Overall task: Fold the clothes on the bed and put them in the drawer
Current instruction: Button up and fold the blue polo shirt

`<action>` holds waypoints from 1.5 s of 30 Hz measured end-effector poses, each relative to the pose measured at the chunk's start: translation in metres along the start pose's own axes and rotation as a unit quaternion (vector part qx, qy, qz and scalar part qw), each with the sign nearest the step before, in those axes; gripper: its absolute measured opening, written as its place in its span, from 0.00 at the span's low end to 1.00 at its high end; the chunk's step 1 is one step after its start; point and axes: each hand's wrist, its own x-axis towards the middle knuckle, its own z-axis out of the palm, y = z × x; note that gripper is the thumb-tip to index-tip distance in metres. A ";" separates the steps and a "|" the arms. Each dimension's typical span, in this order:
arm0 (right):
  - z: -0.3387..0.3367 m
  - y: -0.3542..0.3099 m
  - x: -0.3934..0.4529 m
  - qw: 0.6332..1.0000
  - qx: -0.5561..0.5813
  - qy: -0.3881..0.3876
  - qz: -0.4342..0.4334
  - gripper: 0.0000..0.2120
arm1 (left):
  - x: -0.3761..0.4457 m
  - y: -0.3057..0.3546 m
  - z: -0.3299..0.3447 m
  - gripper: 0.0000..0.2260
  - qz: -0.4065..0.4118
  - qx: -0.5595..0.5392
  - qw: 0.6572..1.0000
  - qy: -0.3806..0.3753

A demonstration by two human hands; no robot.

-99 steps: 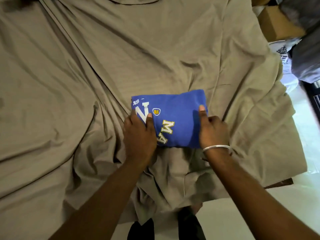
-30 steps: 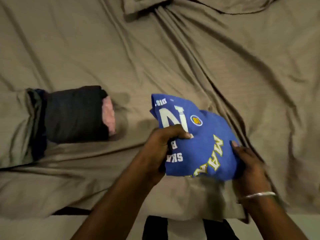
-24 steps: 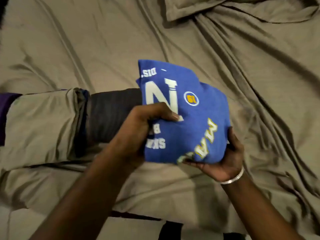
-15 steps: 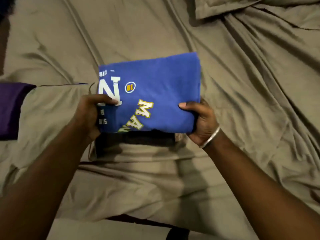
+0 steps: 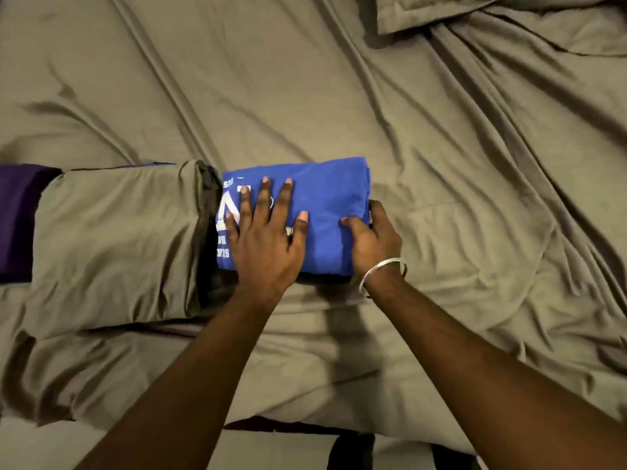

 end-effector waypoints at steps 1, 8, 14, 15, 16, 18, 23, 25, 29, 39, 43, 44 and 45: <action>-0.001 0.003 0.000 0.996 -0.083 -0.011 -0.010 0.16 | 0.002 -0.003 0.005 0.28 -0.008 0.010 1.000 -0.007; -0.028 0.002 -0.022 0.987 -0.077 -0.063 0.129 0.24 | -0.005 0.015 -0.019 0.28 -0.029 0.025 0.995 -0.091; -0.132 0.010 -0.074 0.983 -0.067 -0.036 0.169 0.03 | -0.057 0.107 -0.053 0.29 0.022 -0.043 0.992 -0.120; -0.167 0.016 -0.093 0.982 -0.049 -0.012 0.181 0.04 | -0.077 0.139 -0.058 0.27 0.067 -0.046 0.988 -0.128; -0.192 0.021 -0.106 0.981 -0.032 0.009 0.191 0.04 | -0.092 0.163 -0.060 0.26 0.107 -0.049 0.984 -0.131; -0.249 0.035 -0.137 0.977 -0.005 0.046 0.207 0.04 | -0.126 0.217 -0.066 0.25 0.174 -0.063 0.972 -0.147; -0.400 0.092 -0.246 0.961 0.051 0.158 0.221 0.04 | -0.241 0.346 -0.067 0.24 0.331 -0.058 0.922 -0.194; -0.458 0.116 -0.305 0.942 0.063 0.243 0.225 0.04 | -0.299 0.392 -0.065 0.23 0.408 -0.053 0.890 -0.195; -0.554 0.183 -0.438 0.884 0.136 0.373 0.246 0.02 | -0.442 0.475 -0.059 0.25 0.525 -0.053 0.818 -0.231; -0.634 0.381 -0.776 0.709 0.155 0.590 0.354 0.03 | -0.820 0.549 -0.042 0.23 0.762 0.011 0.566 -0.315; -0.608 0.411 -0.867 0.639 0.134 0.620 0.436 0.10 | -0.926 0.535 -0.033 0.23 0.820 0.050 0.450 -0.351; -0.599 0.421 -0.883 0.626 0.128 0.620 0.456 0.11 | -0.946 0.530 -0.031 0.23 0.832 0.063 0.421 -0.355; -0.590 0.427 -0.897 0.612 0.121 0.624 0.471 0.11 | -0.965 0.525 -0.030 0.23 0.845 0.071 0.394 -0.355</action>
